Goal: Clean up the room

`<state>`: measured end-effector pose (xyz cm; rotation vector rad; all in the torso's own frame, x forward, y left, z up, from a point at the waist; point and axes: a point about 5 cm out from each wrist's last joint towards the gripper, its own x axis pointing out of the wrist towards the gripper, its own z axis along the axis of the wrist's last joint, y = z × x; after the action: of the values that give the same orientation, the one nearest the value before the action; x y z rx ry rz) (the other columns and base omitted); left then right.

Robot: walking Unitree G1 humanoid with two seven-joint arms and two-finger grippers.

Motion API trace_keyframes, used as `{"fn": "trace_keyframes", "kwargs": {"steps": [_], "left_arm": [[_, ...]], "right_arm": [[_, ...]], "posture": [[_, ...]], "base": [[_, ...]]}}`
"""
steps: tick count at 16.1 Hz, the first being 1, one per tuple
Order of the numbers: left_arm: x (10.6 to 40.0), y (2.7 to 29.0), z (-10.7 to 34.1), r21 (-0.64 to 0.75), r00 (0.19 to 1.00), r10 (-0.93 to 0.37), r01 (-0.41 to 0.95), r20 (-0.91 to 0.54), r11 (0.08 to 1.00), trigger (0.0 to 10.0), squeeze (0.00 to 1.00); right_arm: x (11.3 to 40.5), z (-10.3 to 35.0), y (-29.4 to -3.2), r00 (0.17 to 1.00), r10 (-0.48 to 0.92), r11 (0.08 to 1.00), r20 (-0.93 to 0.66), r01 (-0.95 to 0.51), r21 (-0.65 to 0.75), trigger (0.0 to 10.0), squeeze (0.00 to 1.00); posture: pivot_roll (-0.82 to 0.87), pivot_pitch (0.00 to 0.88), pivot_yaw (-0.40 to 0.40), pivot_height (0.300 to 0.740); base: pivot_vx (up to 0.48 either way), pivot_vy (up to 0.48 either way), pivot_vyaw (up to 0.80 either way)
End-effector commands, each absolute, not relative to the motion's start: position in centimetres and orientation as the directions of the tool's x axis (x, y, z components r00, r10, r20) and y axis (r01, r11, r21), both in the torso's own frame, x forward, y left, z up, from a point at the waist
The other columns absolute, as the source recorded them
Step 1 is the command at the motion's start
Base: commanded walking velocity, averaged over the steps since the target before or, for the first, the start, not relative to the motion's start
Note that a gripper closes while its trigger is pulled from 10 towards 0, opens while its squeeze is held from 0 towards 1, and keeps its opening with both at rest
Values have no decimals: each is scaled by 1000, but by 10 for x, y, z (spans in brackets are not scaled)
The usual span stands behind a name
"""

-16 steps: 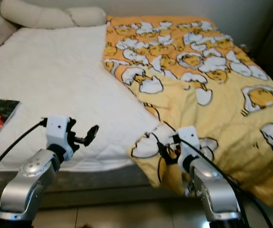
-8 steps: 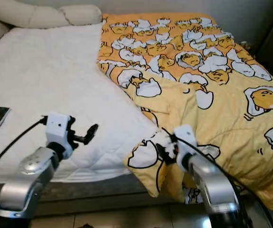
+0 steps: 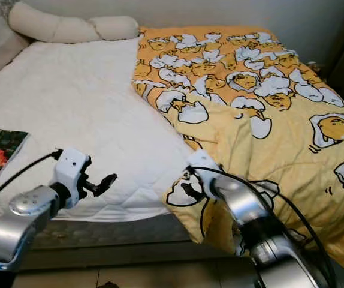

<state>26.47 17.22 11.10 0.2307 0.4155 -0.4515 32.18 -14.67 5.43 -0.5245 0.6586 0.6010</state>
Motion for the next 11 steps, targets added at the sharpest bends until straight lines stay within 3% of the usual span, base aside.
{"fn": "trace_keyframes", "kwargs": {"steps": [1, 2, 3, 8, 9, 10, 11], "left_arm": [[264, 171, 118, 123, 803, -402, 497, -439, 859, 10000, 0], [262, 171, 120, 118, 792, -419, 515, -444, 849, 10000, 0], [258, 171, 125, 118, 765, -451, 556, -460, 823, 10000, 0], [230, 179, 143, 140, 666, -524, 678, -531, 722, 10000, 0], [227, 179, 146, 138, 658, -529, 686, -536, 714, 10000, 878], [225, 178, 148, 135, 652, -534, 692, -538, 709, 10000, 1000], [222, 178, 151, 131, 644, -538, 698, -544, 703, 10000, 1000]], "right_arm": [[327, 53, -143, 628, 340, 663, -700, -688, -295, 10000, 831], [329, 52, -140, 624, 338, 657, -705, -692, -298, 10000, 345], [334, 50, -137, 614, 328, 630, -717, -708, -318, 10000, 0], [331, 36, -128, 586, 294, 546, -755, -751, -371, 10000, 0], [330, 33, -127, 588, 292, 548, -754, -749, -373, 10000, 0], [330, 32, -127, 590, 290, 548, -754, -748, -375, 10000, 0], [329, 30, -127, 591, 286, 545, -754, -748, -380, 10000, 0]], "posture": [[66, 0, 34, 740], [82, 0, 31, 740], [109, 0, 32, 740], [168, 11, 46, 740], [176, 34, 51, 740], [176, 34, 51, 740], [190, 58, 54, 740]], "base": [[0, 0, 0], [0, 0, 0], [0, 0, 0], [0, 0, 0], [0, 0, 0], [0, 0, 0], [0, 0, 0]]}}
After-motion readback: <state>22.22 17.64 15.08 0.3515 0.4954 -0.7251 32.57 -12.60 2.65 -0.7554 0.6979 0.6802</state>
